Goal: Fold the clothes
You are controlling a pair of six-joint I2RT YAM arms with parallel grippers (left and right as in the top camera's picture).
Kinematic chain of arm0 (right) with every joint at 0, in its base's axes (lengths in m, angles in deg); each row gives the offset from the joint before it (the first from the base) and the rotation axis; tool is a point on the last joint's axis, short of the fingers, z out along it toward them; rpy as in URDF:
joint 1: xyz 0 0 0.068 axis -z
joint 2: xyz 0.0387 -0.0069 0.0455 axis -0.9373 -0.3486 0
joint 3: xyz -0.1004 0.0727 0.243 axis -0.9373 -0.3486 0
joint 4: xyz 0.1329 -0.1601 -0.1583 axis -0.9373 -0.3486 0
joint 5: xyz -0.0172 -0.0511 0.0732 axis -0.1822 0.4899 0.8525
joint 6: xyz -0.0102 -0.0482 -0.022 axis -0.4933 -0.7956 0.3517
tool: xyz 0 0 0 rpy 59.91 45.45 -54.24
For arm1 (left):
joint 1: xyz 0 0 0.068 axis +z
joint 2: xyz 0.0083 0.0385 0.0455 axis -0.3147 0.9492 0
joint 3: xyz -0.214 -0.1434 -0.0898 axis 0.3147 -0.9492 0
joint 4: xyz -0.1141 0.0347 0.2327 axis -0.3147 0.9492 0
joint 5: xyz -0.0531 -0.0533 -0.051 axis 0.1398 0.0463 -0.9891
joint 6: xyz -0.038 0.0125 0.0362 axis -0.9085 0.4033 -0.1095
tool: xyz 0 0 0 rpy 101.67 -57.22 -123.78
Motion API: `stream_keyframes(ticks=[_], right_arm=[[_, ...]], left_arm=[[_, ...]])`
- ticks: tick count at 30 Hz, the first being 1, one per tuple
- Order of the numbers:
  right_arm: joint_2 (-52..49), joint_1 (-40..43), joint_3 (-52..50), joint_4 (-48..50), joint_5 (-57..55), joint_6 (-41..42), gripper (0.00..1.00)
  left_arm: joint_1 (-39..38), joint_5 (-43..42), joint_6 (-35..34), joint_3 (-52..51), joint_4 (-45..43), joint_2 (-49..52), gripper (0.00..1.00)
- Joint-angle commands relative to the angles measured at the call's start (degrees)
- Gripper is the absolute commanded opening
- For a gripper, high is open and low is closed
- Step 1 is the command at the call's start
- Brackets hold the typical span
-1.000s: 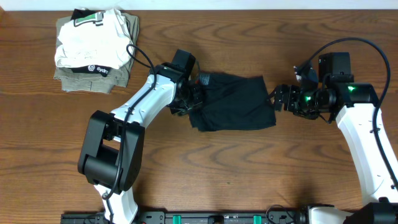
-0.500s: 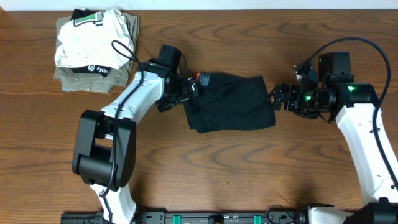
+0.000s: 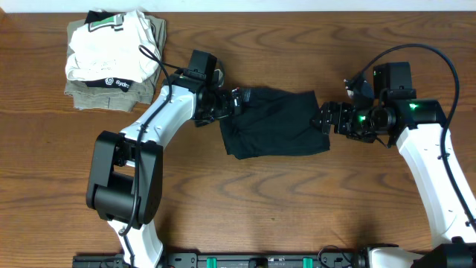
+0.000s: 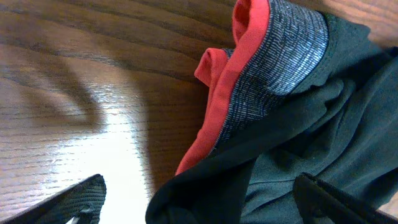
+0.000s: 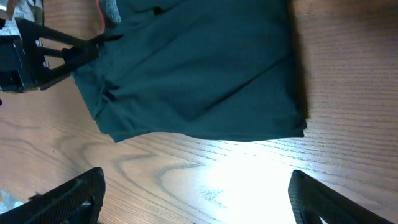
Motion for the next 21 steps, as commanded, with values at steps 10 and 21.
stream_keyframes(ticks=[10, 21], right_arm=[[-1.0, -1.3, 0.0, 0.1, -0.6, 0.3, 0.93], [-1.0, -1.3, 0.0, 0.1, -0.8, 0.3, 0.93]], left_arm=[[0.0, -1.2, 1.8, -0.5, 0.4, -0.8, 0.33], [0.0, -1.2, 1.8, -0.5, -2.5, -2.8, 0.27]])
